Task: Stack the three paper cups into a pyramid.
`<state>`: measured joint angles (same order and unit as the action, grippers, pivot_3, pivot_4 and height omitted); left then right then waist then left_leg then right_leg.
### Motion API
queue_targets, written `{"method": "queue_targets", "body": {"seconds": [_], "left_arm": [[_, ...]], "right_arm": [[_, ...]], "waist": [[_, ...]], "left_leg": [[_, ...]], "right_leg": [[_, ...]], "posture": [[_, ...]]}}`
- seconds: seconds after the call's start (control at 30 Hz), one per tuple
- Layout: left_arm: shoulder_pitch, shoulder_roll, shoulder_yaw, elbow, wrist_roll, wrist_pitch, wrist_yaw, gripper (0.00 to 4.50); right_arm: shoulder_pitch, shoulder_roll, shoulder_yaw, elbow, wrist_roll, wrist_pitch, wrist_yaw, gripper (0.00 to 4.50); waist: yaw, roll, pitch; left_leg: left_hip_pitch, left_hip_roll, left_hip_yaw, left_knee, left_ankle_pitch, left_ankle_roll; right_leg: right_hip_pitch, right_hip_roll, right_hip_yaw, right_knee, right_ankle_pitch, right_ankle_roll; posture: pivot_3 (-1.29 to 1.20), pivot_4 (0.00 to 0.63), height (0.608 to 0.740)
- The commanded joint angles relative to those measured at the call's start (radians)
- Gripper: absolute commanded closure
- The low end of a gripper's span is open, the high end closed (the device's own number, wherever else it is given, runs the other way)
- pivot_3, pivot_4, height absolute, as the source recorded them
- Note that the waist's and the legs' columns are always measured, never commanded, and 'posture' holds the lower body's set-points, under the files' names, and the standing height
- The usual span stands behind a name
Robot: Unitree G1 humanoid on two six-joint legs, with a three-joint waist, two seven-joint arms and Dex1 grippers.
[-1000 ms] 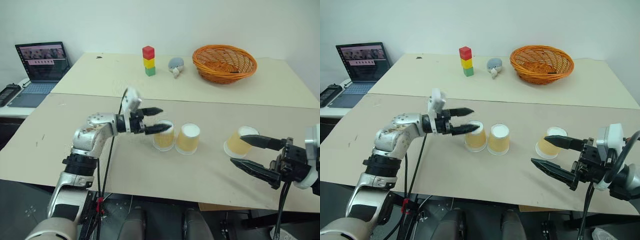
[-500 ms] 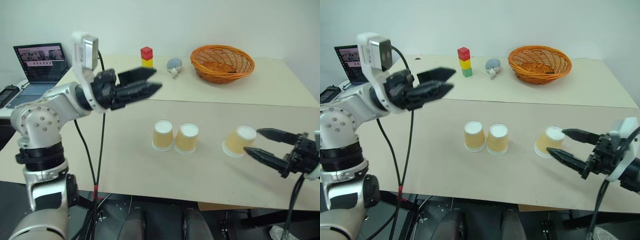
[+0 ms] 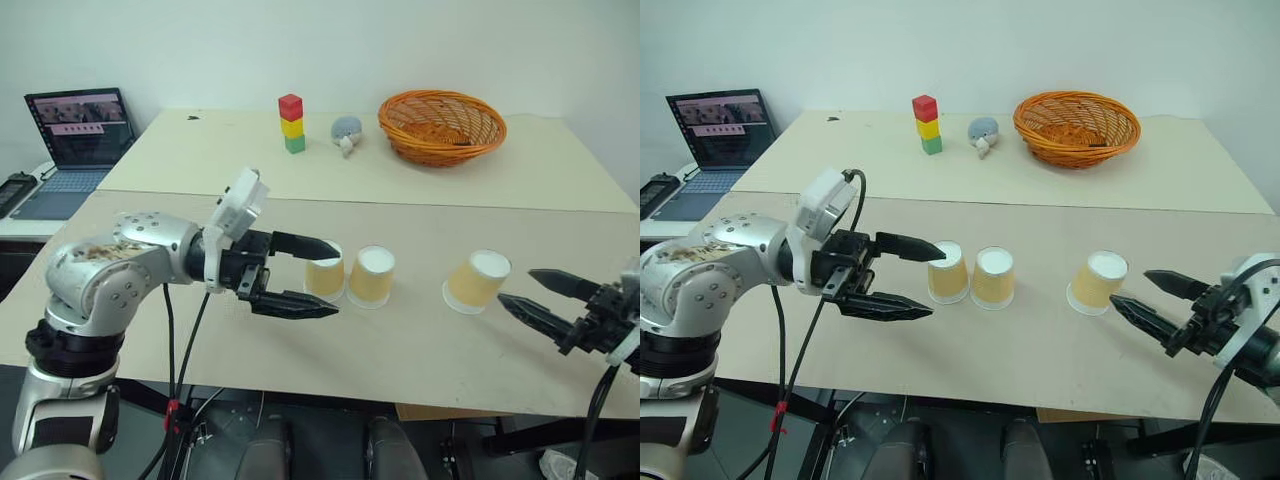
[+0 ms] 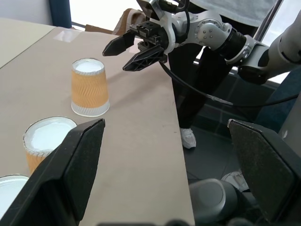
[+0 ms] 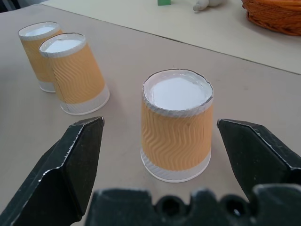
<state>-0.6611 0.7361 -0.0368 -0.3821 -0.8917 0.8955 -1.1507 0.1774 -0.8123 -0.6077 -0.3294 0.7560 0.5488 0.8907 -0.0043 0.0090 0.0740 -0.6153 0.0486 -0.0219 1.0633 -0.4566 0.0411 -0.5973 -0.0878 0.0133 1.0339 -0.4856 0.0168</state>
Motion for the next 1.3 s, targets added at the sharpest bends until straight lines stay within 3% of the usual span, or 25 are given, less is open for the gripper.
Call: {"method": "queue_targets", "body": {"seconds": [0.03,0.83,1.07,1.3], "left_arm": [[-0.006,-0.02,0.036,-0.014,-0.019,-0.018,0.027,0.02],[0.042,0.001,0.108,-0.039,-0.095,0.011,0.137,0.02],[0.095,0.027,0.158,-0.038,-0.106,0.02,0.159,0.0],[0.257,0.129,0.236,0.025,-0.032,-0.025,0.115,0.0]], "right_arm": [[-0.05,-0.001,-0.001,0.03,-0.001,-0.026,0.0,0.0],[-0.263,0.047,0.176,0.208,-0.088,-0.076,0.026,0.0],[-0.3,0.069,0.188,0.221,-0.089,-0.08,0.019,1.89],[-0.372,0.053,0.182,0.218,-0.065,-0.065,0.029,1.89]], "waist": [[-0.002,0.0,0.0],[-0.008,0.001,0.0],[-0.009,0.001,0.0],[-0.014,0.003,0.001]], "left_leg": [[0.001,0.0,0.0,0.0,0.0,0.0],[0.001,-0.001,-0.001,0.0,0.0,0.0],[0.002,-0.001,-0.001,0.0,0.0,0.0],[0.002,0.0,-0.001,0.0,0.0,0.0]], "right_leg": [[0.0,0.0,0.0,0.0,0.0,0.0],[0.0,-0.002,0.0,0.001,0.0,0.0],[-0.001,-0.002,0.0,0.002,0.0,0.0],[-0.001,-0.002,0.0,0.002,0.0,0.0]], "posture": [[0.0,0.15,0.629],[0.0,0.15,0.629],[0.0,0.15,0.629],[0.0,0.15,0.629]]}}
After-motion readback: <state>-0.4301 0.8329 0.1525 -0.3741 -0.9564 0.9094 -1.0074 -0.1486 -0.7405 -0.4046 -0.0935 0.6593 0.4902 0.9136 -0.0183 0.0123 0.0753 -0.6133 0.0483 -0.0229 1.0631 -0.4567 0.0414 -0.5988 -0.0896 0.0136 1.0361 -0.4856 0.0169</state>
